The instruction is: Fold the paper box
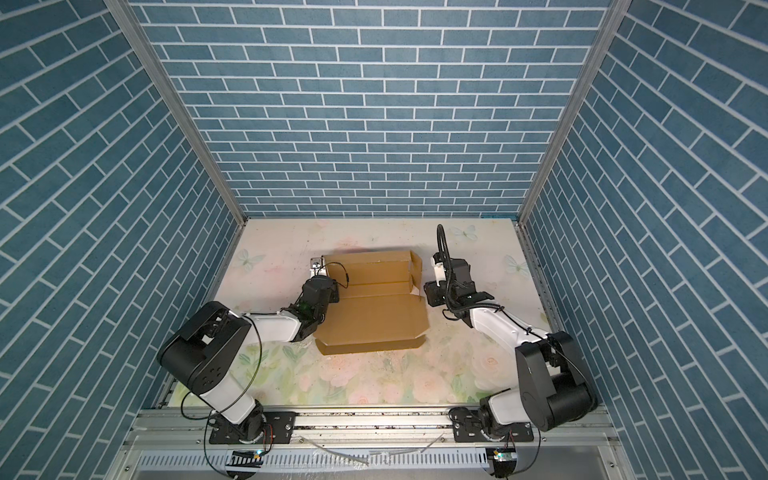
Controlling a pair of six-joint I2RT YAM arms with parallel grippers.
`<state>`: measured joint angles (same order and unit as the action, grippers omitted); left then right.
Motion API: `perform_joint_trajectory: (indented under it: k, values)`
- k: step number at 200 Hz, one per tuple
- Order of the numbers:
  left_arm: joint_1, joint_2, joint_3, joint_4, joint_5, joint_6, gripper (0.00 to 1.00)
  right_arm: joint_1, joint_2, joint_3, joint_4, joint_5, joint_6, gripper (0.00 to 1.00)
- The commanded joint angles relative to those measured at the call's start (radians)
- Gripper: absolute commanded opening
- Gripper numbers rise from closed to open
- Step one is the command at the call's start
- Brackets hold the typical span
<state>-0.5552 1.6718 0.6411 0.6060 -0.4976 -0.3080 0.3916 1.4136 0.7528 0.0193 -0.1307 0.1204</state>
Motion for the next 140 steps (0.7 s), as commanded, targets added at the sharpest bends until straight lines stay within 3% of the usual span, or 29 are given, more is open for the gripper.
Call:
perform_joint_trajectory:
  k: [1,140]
  values:
    - [-0.002,0.033,0.005,-0.044,-0.025,0.008,0.00,-0.003,0.022,0.047,0.041,-0.081,-0.075,0.55]
    - [-0.002,0.054,-0.008,0.009,0.041,0.036,0.00,-0.003,0.178,0.204,0.067,-0.157,-0.153,0.57]
